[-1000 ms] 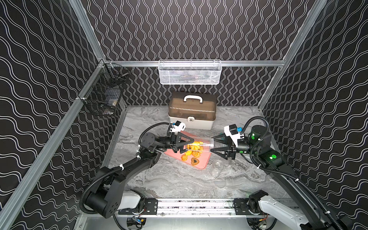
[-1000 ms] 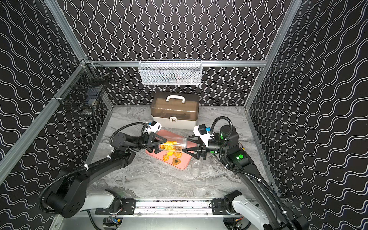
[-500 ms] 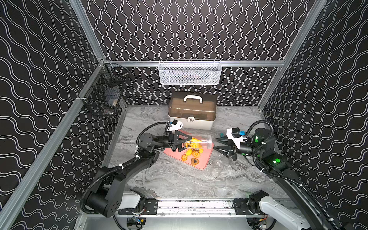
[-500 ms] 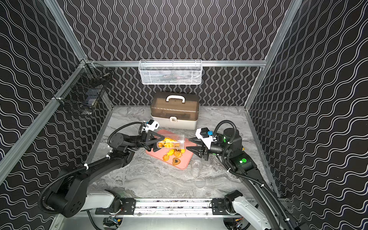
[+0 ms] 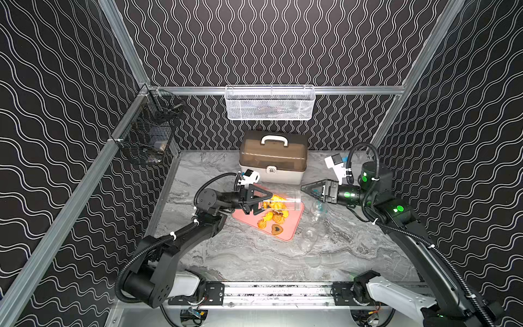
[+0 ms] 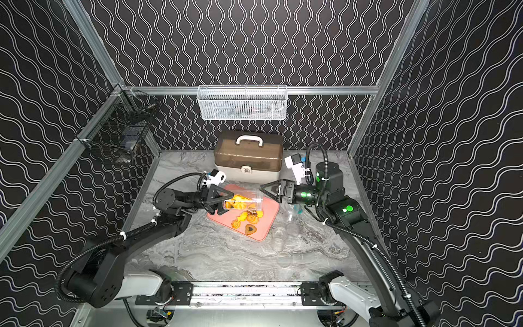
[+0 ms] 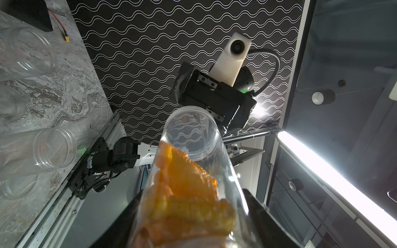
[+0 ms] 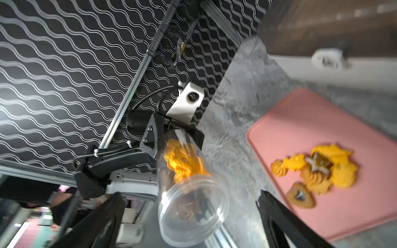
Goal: Pour the cookies out of the jar
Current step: Unscrew the lid from the jar.
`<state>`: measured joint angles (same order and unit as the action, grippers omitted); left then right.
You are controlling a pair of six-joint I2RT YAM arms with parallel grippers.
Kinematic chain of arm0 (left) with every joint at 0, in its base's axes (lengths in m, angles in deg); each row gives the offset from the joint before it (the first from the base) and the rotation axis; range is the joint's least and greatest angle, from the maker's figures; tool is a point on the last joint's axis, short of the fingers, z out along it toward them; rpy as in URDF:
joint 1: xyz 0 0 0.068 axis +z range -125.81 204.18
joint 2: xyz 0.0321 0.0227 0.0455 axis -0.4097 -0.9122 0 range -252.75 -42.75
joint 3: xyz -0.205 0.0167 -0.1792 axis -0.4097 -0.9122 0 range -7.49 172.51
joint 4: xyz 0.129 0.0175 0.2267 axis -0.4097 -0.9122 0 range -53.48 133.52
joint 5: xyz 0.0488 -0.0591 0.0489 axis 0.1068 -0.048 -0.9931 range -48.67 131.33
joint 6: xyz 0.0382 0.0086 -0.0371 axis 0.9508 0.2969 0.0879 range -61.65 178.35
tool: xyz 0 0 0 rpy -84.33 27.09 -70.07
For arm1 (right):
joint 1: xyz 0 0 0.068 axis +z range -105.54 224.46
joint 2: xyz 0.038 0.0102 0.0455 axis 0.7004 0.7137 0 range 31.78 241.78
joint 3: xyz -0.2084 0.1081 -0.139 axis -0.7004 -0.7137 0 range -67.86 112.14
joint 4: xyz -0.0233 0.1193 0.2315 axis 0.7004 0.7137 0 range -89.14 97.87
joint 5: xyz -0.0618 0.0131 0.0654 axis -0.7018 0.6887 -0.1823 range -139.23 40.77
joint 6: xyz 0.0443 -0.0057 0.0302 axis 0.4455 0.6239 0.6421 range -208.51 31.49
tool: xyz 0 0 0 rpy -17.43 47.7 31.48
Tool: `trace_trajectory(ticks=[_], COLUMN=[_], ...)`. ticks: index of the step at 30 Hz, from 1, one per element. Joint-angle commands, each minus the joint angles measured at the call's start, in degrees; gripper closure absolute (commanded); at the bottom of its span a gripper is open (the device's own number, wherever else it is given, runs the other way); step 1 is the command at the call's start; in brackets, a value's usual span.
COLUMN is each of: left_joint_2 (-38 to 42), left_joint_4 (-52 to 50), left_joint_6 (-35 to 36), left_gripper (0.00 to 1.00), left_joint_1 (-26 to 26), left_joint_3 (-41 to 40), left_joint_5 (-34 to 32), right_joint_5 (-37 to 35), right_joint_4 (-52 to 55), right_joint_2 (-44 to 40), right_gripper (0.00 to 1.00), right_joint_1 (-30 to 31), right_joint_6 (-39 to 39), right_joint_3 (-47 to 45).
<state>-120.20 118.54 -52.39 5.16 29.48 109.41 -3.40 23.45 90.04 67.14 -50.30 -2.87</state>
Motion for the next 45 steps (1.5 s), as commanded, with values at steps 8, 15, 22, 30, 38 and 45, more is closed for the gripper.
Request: trace_trajectory(ticks=[8, 15, 22, 30, 38, 45], left_joint_2=[-0.1, 0.3, -0.3, -0.2, -0.3, -0.1], left_joint_4=[4.2, 3.6, 4.6, 4.6, 4.6, 4.3], left_joint_6=[-1.9, -1.6, -2.5, -2.7, -2.6, -2.5], left_gripper=[0.34, 0.34, 0.35, 0.34, 0.35, 0.34], left_joint_1=[0.1, 0.1, 0.1, 0.1, 0.1, 0.1], left_joint_3=[1.3, 0.9, 1.4, 1.5, 1.6, 1.5], left_joint_5=[0.4, 0.6, 0.4, 0.3, 0.3, 0.4], right_joint_5=[11.0, 14.0, 14.6, 15.1, 15.0, 14.8], right_joint_4=[-16.1, -29.8, -33.1, -30.8, -28.1, -27.1], right_joint_2=[3.2, 4.0, 3.4, 3.1, 2.8, 1.9], right_gripper=[0.00, 0.03, 0.12, 0.19, 0.16, 0.27], right_joint_1=[-0.8, -0.7, 0.1, 0.6, 2.4, 2.5], right_joint_6=[25.9, 34.4, 37.6, 37.5, 35.9, 35.5], right_joint_3=[-7.5, -11.5, -12.4, -12.0, -11.3, -11.6])
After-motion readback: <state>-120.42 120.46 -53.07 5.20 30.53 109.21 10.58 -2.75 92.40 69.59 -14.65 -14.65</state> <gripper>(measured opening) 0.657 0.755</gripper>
